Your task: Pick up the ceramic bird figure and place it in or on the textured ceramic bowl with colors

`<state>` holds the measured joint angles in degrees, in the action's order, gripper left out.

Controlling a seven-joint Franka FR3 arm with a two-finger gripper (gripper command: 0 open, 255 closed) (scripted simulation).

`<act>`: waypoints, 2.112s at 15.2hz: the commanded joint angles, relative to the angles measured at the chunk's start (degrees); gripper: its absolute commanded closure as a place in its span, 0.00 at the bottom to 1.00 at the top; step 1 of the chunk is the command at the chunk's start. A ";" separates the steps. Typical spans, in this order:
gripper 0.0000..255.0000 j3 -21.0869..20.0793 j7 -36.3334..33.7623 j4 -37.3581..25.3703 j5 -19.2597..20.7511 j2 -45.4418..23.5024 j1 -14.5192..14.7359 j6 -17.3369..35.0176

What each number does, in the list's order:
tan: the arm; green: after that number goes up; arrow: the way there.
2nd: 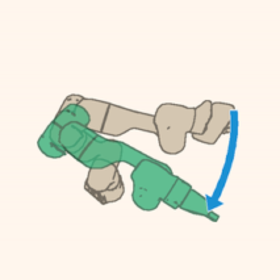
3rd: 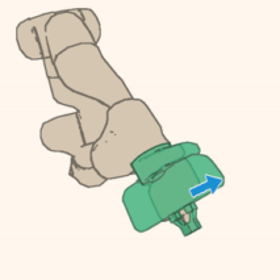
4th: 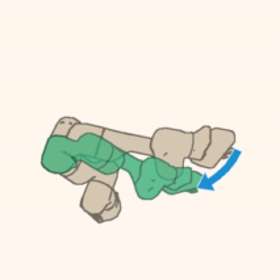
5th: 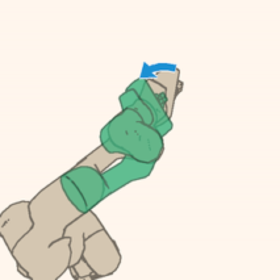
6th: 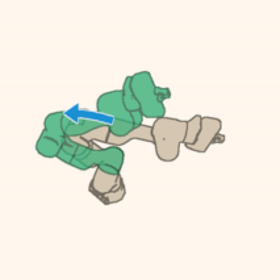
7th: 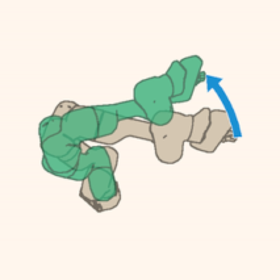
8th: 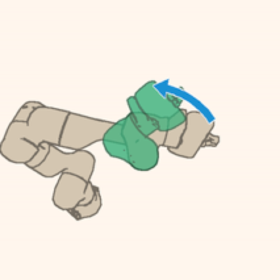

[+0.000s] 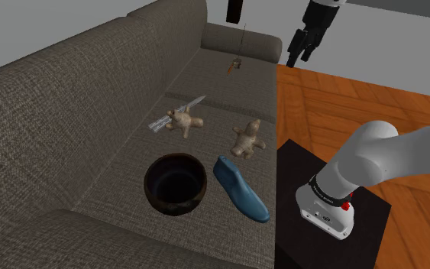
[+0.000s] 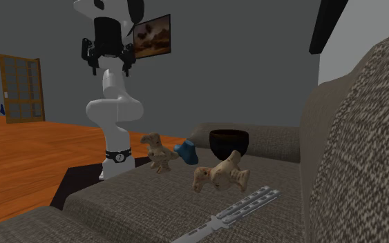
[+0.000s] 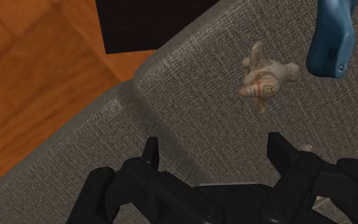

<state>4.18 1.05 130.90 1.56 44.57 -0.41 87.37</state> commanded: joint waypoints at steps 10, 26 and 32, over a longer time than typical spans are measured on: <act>0.00 -2.15 6.69 5.02 0.04 -10.32 5.57 17.43; 0.00 -7.81 16.24 2.71 2.57 -36.01 13.42 44.41; 0.00 -10.11 17.93 -1.01 5.87 -46.01 15.56 51.75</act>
<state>-5.63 18.72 130.77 6.78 0.63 14.88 137.72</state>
